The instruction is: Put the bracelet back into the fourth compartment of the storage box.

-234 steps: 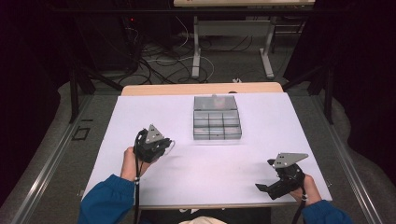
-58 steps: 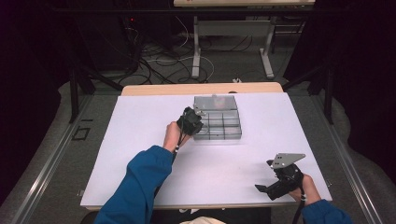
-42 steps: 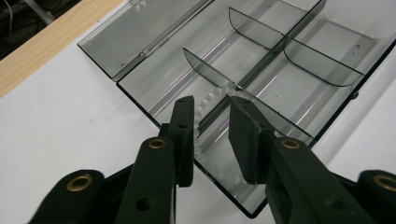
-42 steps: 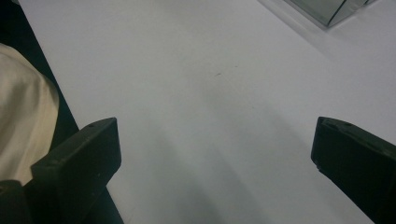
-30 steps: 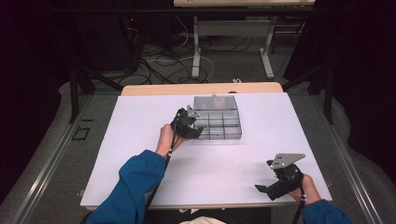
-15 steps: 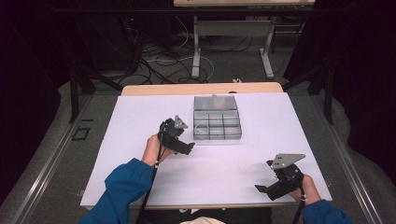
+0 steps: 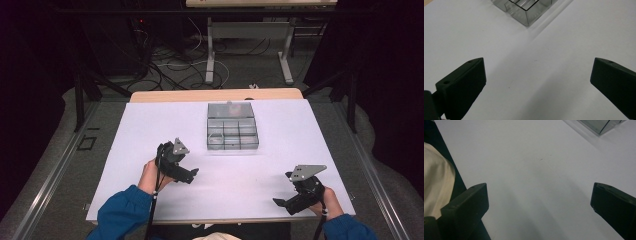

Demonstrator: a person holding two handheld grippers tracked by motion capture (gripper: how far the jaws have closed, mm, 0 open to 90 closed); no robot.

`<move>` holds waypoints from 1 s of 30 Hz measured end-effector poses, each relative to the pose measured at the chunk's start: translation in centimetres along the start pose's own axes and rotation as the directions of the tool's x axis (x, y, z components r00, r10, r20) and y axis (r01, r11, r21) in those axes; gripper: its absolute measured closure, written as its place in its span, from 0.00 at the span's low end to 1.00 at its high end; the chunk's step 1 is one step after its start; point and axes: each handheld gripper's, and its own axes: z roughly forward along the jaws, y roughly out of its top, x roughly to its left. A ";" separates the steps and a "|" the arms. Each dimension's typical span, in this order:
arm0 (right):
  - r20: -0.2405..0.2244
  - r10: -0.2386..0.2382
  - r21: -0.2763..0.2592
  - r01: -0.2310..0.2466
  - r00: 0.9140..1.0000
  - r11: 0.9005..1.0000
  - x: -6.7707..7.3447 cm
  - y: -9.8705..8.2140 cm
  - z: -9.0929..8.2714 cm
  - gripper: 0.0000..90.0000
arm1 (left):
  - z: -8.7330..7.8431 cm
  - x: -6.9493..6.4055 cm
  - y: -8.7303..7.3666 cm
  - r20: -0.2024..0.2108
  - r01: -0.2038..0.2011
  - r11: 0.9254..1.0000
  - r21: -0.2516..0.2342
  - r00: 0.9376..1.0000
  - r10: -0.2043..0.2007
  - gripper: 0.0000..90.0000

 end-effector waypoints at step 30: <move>0.004 -0.011 -0.005 0.011 1.000 1.000 0.0 0.0 -0.1 0.01 | -5.8 -1.9 -7.1 -0.043 0.062 0.994 -0.089 0.997 -0.066 0.00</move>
